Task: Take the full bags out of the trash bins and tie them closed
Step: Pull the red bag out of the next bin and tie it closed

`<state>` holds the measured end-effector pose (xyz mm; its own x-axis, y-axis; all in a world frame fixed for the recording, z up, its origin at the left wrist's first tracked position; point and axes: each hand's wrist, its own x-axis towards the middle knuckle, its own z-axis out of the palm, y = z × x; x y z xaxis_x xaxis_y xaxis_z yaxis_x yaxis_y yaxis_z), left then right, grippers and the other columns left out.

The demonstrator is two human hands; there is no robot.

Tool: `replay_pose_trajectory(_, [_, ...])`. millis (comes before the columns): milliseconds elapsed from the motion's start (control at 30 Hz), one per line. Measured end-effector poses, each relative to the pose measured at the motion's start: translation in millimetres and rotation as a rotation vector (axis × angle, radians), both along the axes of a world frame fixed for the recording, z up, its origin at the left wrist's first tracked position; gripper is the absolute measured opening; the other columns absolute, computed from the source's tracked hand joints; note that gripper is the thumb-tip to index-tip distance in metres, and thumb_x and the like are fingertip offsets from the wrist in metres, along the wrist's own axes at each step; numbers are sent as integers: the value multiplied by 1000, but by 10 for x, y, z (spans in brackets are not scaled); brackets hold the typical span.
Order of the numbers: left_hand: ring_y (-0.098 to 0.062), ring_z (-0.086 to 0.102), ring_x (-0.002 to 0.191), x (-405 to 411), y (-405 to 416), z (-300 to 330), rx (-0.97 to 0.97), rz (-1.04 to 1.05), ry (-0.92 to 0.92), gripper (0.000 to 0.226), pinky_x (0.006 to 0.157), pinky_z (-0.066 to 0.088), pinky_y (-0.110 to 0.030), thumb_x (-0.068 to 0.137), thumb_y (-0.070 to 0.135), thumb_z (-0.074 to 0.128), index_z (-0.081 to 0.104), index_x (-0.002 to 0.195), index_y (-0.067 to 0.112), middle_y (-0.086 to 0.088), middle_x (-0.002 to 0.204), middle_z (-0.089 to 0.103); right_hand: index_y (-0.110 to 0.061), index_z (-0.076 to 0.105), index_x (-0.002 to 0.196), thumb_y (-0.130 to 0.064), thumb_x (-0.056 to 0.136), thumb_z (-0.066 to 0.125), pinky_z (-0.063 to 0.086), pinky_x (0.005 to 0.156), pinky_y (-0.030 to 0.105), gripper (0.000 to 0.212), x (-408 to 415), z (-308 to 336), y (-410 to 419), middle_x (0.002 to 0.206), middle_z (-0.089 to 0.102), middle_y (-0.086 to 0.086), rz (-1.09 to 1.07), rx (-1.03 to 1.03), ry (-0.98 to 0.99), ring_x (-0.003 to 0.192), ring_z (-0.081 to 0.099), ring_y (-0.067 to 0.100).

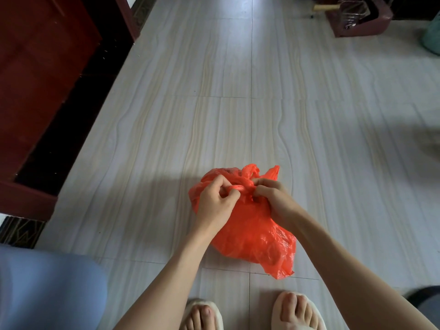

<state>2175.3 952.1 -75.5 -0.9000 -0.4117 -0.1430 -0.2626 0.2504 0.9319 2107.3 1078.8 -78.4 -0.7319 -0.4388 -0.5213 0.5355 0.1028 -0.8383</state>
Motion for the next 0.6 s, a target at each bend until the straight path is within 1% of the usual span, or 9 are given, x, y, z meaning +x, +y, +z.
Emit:
replay_pose_trajectory(133, [1, 48, 57, -20, -45, 18, 145, 42, -40, 20, 59, 38, -12, 85, 7, 57, 47, 74, 21, 3, 67, 54, -9, 59, 83, 10, 81, 47, 42, 59, 20, 23, 4, -51, -4, 69, 53, 5, -14, 63, 70, 61, 49, 12])
replay_pose_trajectory(233, [-14, 55, 71, -34, -82, 25, 309, 120, -65, 24, 71, 44, -30, 85, 3, 54, 50, 75, 25, 0, 74, 60, -12, 57, 89, 10, 81, 48, 42, 60, 18, 26, 13, -66, -22, 72, 52, 1, -17, 96, 126, 63, 49, 10])
replay_pose_trajectory(267, [-16, 56, 73, -44, -93, 28, 352, 152, -60, 26, 73, 44, -32, 84, 1, 53, 51, 75, 25, 0, 76, 60, -13, 57, 92, 10, 81, 49, 43, 59, 15, 26, 13, -63, -35, 73, 52, 0, -19, 115, 153, 64, 49, 9])
replay_pose_trajectory(333, [-16, 56, 71, -52, -118, 49, 390, 164, -77, 26, 66, 47, -31, 85, 0, 54, 54, 76, 24, -3, 83, 60, -12, 55, 98, 9, 82, 49, 42, 58, 10, 28, 11, -57, -37, 75, 52, -3, -24, 147, 200, 66, 49, 7])
replay_pose_trajectory(400, [-11, 54, 59, -42, -164, 89, 403, 74, -173, 17, 47, 44, -22, 88, 6, 55, 58, 86, 22, -3, 88, 59, -12, 54, 101, 10, 82, 49, 42, 57, 8, 29, 3, -78, -23, 76, 53, -3, -40, 170, 227, 68, 49, 7])
replay_pose_trajectory(433, [-7, 52, 52, -35, -196, 97, 382, 8, -231, 13, 39, 39, -18, 90, 10, 55, 61, 93, 21, -1, 83, 59, -13, 54, 100, 10, 82, 49, 42, 57, 8, 29, 4, -84, -10, 76, 53, -3, -51, 181, 225, 68, 49, 7])
replay_pose_trajectory(500, [-3, 49, 46, -11, -288, 59, 187, -134, -300, 15, 39, 37, -21, 92, 20, 54, 67, 99, 15, 2, 71, 60, -13, 56, 96, 10, 82, 48, 44, 57, 11, 28, 7, -85, 19, 74, 54, -1, -75, 147, 164, 65, 50, 9])
replay_pose_trajectory(567, [-12, 52, 57, 7, -352, 24, -5, -233, -323, 31, 55, 47, -36, 92, 32, 53, 68, 88, 5, -5, 69, 64, -14, 59, 87, 6, 83, 46, 45, 56, 18, 24, 0, -56, 40, 67, 57, -1, -142, 20, 27, 61, 52, 12])
replay_pose_trajectory(600, [-16, 51, 62, 29, -368, 25, -34, -245, -339, 42, 60, 46, -40, 91, 37, 52, 64, 82, -2, -8, 68, 60, -15, 61, 83, 3, 85, 46, 45, 58, 20, 23, -3, -47, 40, 65, 59, -2, -195, -14, -8, 62, 54, 12])
